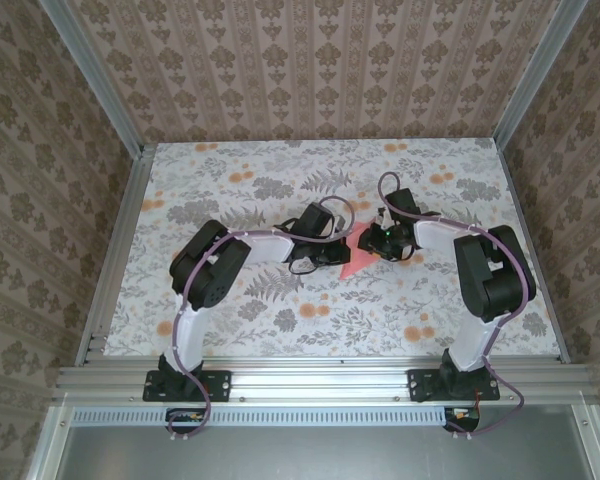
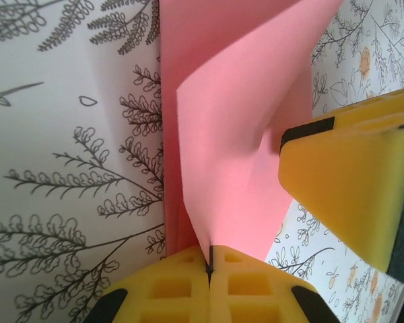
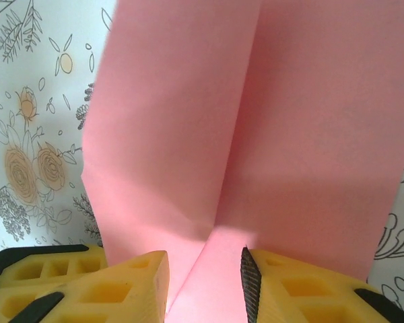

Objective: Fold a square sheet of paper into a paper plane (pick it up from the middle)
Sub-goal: Fourth fold the wing at the center of the table.

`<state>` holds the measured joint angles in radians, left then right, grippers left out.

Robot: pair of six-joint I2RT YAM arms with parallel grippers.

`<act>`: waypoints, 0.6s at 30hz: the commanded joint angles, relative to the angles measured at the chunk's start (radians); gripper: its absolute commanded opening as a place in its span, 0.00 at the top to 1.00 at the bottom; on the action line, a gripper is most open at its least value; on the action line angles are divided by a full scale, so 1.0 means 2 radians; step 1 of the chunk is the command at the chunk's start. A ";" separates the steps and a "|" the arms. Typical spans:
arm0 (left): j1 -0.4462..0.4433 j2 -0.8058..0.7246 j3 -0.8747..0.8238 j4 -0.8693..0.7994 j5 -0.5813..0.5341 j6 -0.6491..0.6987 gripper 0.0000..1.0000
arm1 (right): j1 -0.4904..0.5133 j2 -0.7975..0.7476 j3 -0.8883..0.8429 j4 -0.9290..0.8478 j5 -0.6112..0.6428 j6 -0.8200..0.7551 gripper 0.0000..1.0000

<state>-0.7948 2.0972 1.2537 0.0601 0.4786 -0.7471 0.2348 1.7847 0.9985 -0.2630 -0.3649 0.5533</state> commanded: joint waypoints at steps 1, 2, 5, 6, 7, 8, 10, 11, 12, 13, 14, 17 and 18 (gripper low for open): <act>0.004 0.016 0.013 -0.034 0.007 0.013 0.96 | 0.009 -0.001 0.022 -0.025 0.014 -0.023 0.64; 0.004 0.017 0.016 -0.036 0.007 0.014 0.96 | 0.011 0.005 0.026 -0.030 0.016 -0.024 0.63; 0.005 0.017 0.017 -0.040 0.007 0.016 0.96 | 0.014 0.020 0.037 -0.039 0.020 -0.022 0.63; 0.005 0.016 0.018 -0.041 0.008 0.017 0.96 | 0.015 0.026 0.041 -0.045 0.026 -0.022 0.63; 0.005 0.016 0.017 -0.041 0.008 0.017 0.96 | 0.015 0.029 0.044 -0.050 0.033 -0.022 0.63; 0.005 0.015 0.018 -0.041 0.008 0.018 0.95 | 0.016 0.033 0.048 -0.058 0.042 -0.020 0.63; 0.006 0.016 0.020 -0.042 0.008 0.019 0.95 | 0.016 0.040 0.051 -0.072 0.059 -0.015 0.63; 0.006 0.016 0.021 -0.042 0.008 0.019 0.95 | 0.017 0.043 0.053 -0.076 0.066 -0.013 0.63; 0.006 0.016 0.021 -0.042 0.008 0.019 0.95 | 0.016 0.045 0.053 -0.081 0.071 -0.011 0.63; 0.006 0.017 0.021 -0.042 0.008 0.019 0.95 | 0.016 0.048 0.054 -0.086 0.079 -0.008 0.63; 0.006 0.017 0.022 -0.042 0.009 0.019 0.95 | 0.016 0.049 0.054 -0.089 0.083 -0.007 0.63; 0.006 0.019 0.022 -0.040 0.011 0.019 0.94 | 0.017 0.055 0.055 -0.096 0.092 -0.004 0.62; 0.006 0.019 0.023 -0.040 0.012 0.018 0.94 | 0.018 0.059 0.058 -0.101 0.097 -0.004 0.61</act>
<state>-0.7902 2.0998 1.2778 0.0196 0.4873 -0.7361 0.2707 1.8572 1.1034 -0.3717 -0.2630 0.5316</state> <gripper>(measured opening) 0.062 0.384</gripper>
